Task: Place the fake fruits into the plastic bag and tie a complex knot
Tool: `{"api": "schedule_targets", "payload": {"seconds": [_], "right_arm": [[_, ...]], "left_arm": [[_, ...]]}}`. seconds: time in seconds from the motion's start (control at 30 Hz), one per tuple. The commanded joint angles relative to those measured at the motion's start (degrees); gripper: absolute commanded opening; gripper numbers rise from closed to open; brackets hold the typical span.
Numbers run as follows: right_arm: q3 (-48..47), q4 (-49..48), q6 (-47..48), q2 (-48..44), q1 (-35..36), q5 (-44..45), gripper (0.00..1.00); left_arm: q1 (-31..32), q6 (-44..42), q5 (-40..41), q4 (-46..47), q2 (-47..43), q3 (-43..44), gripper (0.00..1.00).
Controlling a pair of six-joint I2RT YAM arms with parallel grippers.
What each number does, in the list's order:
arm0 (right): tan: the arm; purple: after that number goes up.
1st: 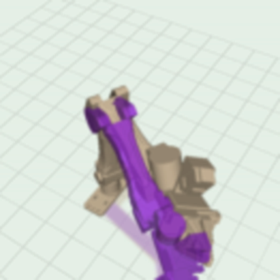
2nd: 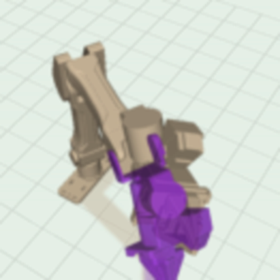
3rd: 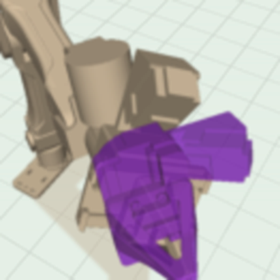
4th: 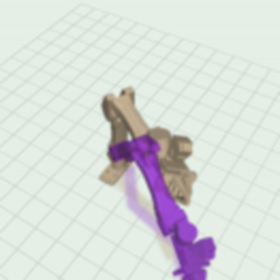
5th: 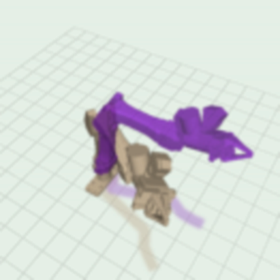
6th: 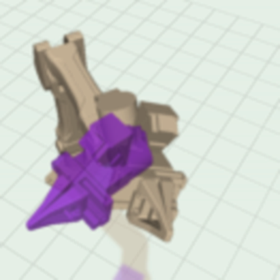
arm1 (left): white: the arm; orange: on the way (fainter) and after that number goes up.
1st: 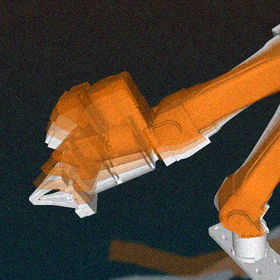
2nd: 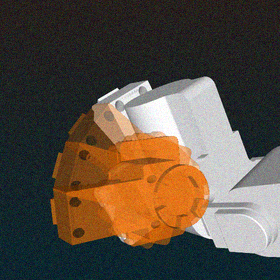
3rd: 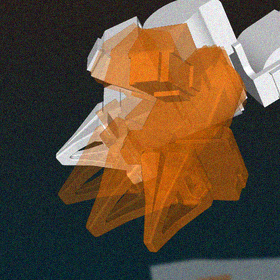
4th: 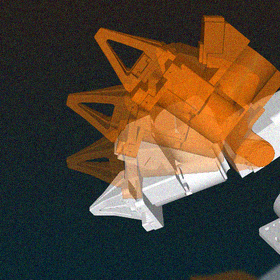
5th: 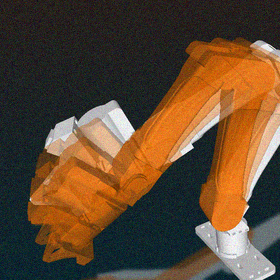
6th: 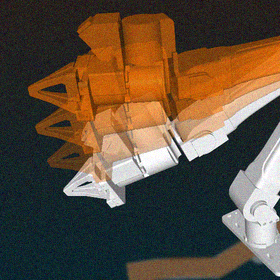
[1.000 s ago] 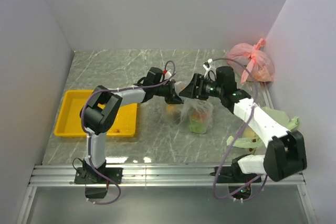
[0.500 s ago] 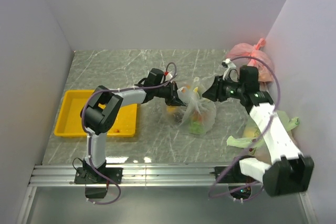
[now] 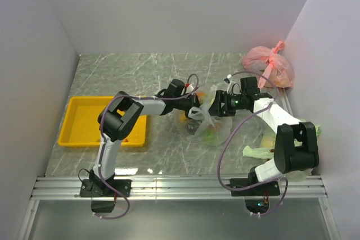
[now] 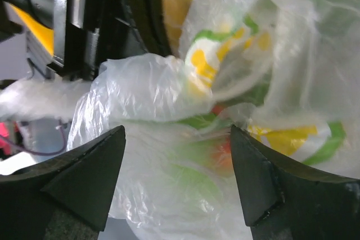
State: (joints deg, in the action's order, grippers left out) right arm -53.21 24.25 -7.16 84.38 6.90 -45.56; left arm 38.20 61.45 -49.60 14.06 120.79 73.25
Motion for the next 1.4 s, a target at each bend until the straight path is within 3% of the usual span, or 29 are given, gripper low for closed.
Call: {"api": "schedule_targets", "payload": {"seconds": [0.0, 0.07, 0.3, 0.43, 0.5, 0.63, 0.8, 0.97, 1.23, 1.37], "right_arm": [[2.4, -6.1, -5.4, 2.0, 0.7, -7.2, 0.83], [3.6, -12.2, -10.4, 2.8, 2.2, -8.6, 0.84], [3.3, -35.5, -27.8, 5.1, 8.7, -10.2, 0.85], [-0.3, -47.1, -35.0, 8.6, 10.9, -10.5, 0.85], [-1.5, -47.1, -35.1, 10.0, 12.5, -10.0, 0.85], [4.3, -55.3, -42.1, 8.2, 14.2, -9.4, 0.85], [8.6, -49.5, -37.0, 1.9, 14.9, -8.0, 0.85], [6.8, -38.1, -28.2, -1.1, 14.4, -6.3, 0.83], [4.0, -39.9, -28.6, 4.9, 15.1, -8.4, 0.80], [-0.8, -33.2, -24.9, 4.3, 14.9, -9.5, 0.82]], "left_arm": [[1.3, 6.4, -3.6, 13.1, 2.2, 3.3, 0.00], [1.0, 11.8, -4.9, 22.3, 2.6, 3.1, 0.00], [-1.0, 21.0, -10.9, 38.9, -1.3, -0.6, 0.00], [-3.0, 22.5, -12.9, 40.7, -4.9, -5.0, 0.00], [-4.3, 22.7, -12.4, 41.7, -6.7, -7.1, 0.00], [-5.8, 18.2, -10.3, 37.4, -8.0, -6.0, 0.00], [-8.0, 15.3, -8.0, 33.5, -5.5, -0.5, 0.00], [-9.1, 8.3, -7.2, 25.0, -4.0, 2.3, 0.00], [-7.4, 16.7, -8.2, 36.3, -3.2, 0.7, 0.00], [-6.7, 14.0, -8.5, 32.5, -3.8, -1.2, 0.00]]}}
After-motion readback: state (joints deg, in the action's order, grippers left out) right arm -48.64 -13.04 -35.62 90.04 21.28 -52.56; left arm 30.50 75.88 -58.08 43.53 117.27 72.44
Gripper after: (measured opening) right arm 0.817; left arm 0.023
